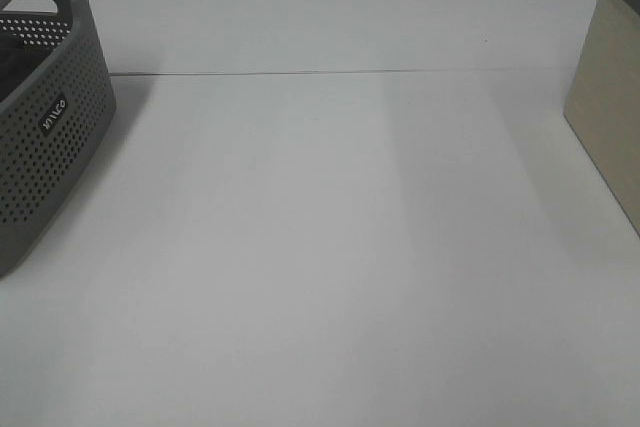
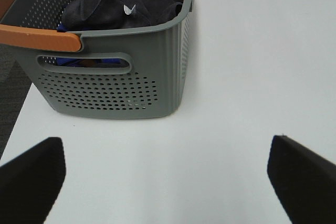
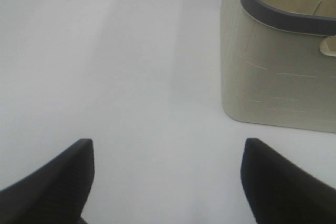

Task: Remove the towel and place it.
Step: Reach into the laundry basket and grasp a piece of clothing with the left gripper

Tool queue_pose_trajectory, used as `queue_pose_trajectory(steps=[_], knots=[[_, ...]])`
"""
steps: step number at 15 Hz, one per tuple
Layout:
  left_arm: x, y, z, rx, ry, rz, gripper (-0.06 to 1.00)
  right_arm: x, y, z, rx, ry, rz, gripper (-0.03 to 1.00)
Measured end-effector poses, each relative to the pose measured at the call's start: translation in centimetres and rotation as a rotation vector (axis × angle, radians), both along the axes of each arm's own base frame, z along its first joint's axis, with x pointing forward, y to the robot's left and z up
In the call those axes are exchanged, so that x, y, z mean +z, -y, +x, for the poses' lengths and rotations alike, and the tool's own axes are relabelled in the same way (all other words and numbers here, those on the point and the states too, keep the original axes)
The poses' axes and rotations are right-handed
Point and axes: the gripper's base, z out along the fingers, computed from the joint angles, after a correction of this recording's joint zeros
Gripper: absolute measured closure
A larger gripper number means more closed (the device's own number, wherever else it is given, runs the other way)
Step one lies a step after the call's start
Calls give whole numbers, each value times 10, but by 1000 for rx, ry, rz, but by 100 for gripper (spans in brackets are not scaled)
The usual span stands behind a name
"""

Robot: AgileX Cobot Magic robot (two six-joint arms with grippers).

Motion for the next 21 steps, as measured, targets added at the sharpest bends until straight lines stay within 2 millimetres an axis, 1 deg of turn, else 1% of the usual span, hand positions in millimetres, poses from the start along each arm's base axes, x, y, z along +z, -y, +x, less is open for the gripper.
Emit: queue_pose_trajectory(steps=[21], knots=[[0,0,0,3,0,5,-5,0,0,0,0,0,0,22]])
